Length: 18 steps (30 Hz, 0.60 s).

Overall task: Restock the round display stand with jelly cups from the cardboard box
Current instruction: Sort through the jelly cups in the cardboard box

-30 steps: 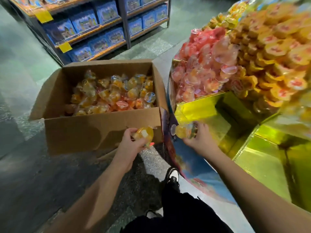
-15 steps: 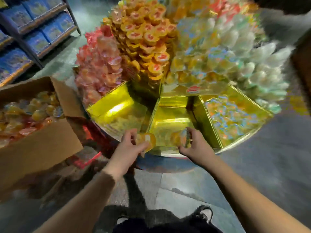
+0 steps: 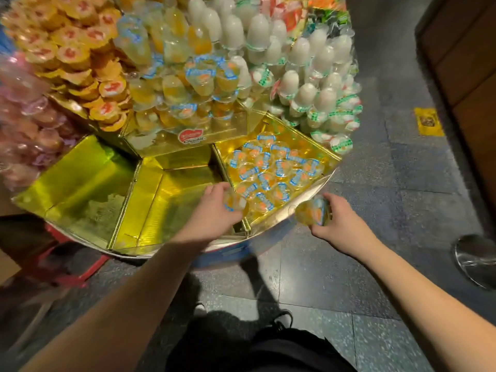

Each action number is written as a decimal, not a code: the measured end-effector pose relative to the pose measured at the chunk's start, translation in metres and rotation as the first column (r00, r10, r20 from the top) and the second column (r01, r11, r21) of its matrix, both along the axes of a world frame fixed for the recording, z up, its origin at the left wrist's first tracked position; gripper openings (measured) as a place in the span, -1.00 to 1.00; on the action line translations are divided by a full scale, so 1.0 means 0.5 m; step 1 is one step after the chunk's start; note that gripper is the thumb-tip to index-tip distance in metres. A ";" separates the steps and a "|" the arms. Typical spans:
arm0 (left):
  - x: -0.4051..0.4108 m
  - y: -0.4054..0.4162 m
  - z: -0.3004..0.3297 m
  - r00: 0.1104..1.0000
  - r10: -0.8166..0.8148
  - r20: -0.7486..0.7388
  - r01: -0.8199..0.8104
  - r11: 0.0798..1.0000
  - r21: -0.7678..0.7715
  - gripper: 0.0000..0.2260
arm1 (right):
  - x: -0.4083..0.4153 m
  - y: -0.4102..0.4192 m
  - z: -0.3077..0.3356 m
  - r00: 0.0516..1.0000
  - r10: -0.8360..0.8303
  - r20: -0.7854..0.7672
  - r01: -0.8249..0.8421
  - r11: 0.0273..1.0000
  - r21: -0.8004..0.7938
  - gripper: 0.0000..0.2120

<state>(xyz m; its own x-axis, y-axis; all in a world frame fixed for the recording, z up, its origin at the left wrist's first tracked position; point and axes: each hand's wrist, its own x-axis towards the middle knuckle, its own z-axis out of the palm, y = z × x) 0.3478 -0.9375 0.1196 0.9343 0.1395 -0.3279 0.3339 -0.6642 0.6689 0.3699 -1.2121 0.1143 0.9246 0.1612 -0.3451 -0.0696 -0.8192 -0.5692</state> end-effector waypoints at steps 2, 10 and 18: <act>0.044 -0.026 -0.020 0.994 -0.112 -0.017 0.113 0.987 0.115 -0.34 | 0.038 -0.033 0.004 1.000 0.007 -0.004 -0.007 1.000 -0.016 -0.32; 0.171 -0.075 -0.150 0.890 -0.362 -0.278 0.444 0.829 0.339 -0.37 | 0.185 -0.035 0.009 0.997 0.067 0.025 -0.066 0.998 -0.022 -0.18; 0.204 -0.078 -0.230 0.811 -0.482 -0.332 0.583 0.715 0.385 -0.62 | 0.311 -0.001 -0.003 0.993 0.112 0.035 -0.110 0.992 -0.062 -0.18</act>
